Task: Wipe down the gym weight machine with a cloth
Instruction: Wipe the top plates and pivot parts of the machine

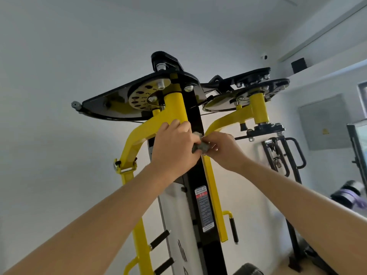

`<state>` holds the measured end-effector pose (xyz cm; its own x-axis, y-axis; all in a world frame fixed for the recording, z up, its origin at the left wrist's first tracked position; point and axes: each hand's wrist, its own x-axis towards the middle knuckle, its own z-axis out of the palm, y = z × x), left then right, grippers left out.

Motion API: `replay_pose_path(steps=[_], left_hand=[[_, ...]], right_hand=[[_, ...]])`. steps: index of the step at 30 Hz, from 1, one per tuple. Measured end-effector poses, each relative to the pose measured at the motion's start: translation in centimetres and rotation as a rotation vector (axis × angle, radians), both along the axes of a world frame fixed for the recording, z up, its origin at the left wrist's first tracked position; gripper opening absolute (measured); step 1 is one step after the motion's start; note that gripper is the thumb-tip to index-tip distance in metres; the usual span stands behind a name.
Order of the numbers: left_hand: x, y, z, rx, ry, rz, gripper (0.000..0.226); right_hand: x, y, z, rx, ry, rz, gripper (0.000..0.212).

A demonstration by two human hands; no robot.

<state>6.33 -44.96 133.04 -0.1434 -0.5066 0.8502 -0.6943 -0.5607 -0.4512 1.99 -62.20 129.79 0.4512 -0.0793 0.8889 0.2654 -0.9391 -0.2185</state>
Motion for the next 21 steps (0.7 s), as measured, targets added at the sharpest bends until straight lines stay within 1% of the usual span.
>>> replay_pose_path(steps=[2, 4, 6, 10, 14, 18, 21], left_hand=[[0.4, 0.8, -0.3, -0.021, -0.022, -0.034, 0.019], [0.9, 1.8, -0.5, -0.064, -0.034, -0.105, 0.017], [1.3, 2.6, -0.7, -0.134, 0.039, -0.194, 0.018], [2.1, 3.2, 0.1, -0.275, 0.292, -0.335, 0.018], [3.1, 2.5, 2.3, -0.376, 0.385, -0.378, 0.015], [3.4, 1.3, 4.6, -0.506, 0.462, -0.477, 0.014], [3.2, 0.7, 5.3, -0.575, 0.52, -0.553, 0.012]], right_hand=[[-0.3, 0.6, -0.2, 0.026, -0.071, 0.023, 0.012], [-0.9, 1.2, -0.6, 0.103, -0.144, 0.113, 0.028], [-1.3, 1.9, -0.8, 0.143, -0.187, 0.196, 0.037], [-0.9, 2.8, 1.4, 0.193, -0.204, 0.241, 0.037], [-0.6, 3.8, 4.9, 0.218, -0.255, 0.19, 0.031], [-0.4, 4.4, 8.4, 0.263, -0.287, 0.147, 0.032], [-0.2, 4.9, 9.6, 0.296, -0.315, 0.107, 0.031]])
